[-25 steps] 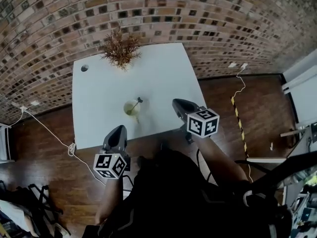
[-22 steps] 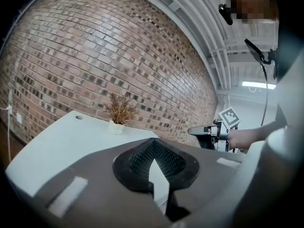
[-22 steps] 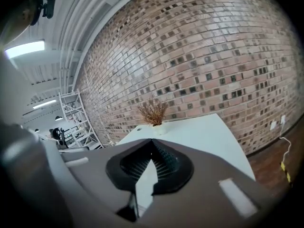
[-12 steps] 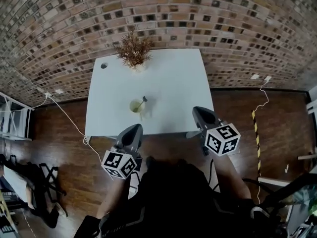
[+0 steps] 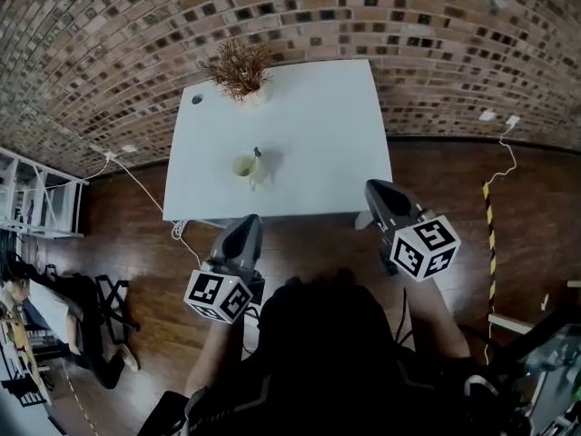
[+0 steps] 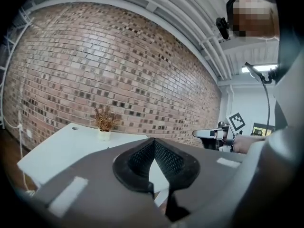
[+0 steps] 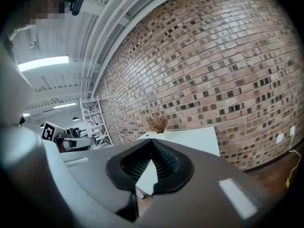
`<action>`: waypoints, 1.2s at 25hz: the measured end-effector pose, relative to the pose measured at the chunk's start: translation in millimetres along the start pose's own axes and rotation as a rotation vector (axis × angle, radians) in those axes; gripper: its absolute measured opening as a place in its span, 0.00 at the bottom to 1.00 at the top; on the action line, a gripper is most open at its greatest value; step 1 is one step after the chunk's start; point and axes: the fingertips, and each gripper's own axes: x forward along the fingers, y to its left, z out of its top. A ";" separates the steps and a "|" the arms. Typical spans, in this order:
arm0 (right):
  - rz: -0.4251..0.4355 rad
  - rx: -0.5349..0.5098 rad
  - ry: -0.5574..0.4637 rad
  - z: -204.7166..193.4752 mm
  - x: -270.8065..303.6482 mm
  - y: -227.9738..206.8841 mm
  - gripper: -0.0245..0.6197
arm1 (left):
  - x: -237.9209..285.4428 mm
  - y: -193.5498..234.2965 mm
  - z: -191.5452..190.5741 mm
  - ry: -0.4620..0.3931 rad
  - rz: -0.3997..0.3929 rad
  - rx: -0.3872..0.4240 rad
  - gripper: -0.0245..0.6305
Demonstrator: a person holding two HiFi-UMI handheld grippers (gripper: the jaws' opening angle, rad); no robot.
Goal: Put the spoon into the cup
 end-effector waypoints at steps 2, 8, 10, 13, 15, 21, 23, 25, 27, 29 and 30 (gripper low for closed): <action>-0.002 -0.007 -0.004 -3.4 -9.7 10.4 0.05 | -7.0 -4.4 -0.9 -0.007 -0.016 -0.005 0.03; -0.019 -0.031 -0.023 -9.9 -38.6 39.8 0.05 | -25.3 -21.1 -3.0 -0.010 -0.109 0.024 0.03; -0.046 -0.043 -0.006 -13.5 -48.1 51.5 0.05 | -38.5 -20.9 -2.1 -0.022 -0.134 0.020 0.03; -0.107 -0.055 0.010 -14.6 -62.6 64.3 0.05 | -56.1 -19.8 -10.3 -0.023 -0.174 -0.026 0.03; -0.126 -0.055 0.004 -14.9 -70.4 73.9 0.05 | -61.9 -21.3 -16.4 -0.010 -0.207 -0.023 0.03; -0.099 -0.065 -0.015 -24.3 -94.8 95.1 0.05 | -80.2 -40.3 -9.2 -0.033 -0.214 0.028 0.03; -0.066 -0.074 -0.030 -19.7 -102.1 98.7 0.05 | -89.2 -46.5 1.7 -0.057 -0.176 0.028 0.03; -0.026 -0.135 -0.043 -9.3 -109.1 106.2 0.05 | -97.5 -52.3 12.6 -0.086 -0.146 0.027 0.03; -0.020 -0.221 -0.055 2.0 -115.8 107.0 0.05 | -98.9 -61.9 17.5 -0.096 -0.139 0.041 0.03; -0.036 -0.240 -0.069 7.7 -121.1 101.4 0.05 | -97.2 -73.5 17.1 -0.084 -0.141 0.064 0.03; -0.034 -0.226 -0.075 7.1 -123.5 100.3 0.05 | -98.2 -78.6 16.4 -0.080 -0.141 0.073 0.03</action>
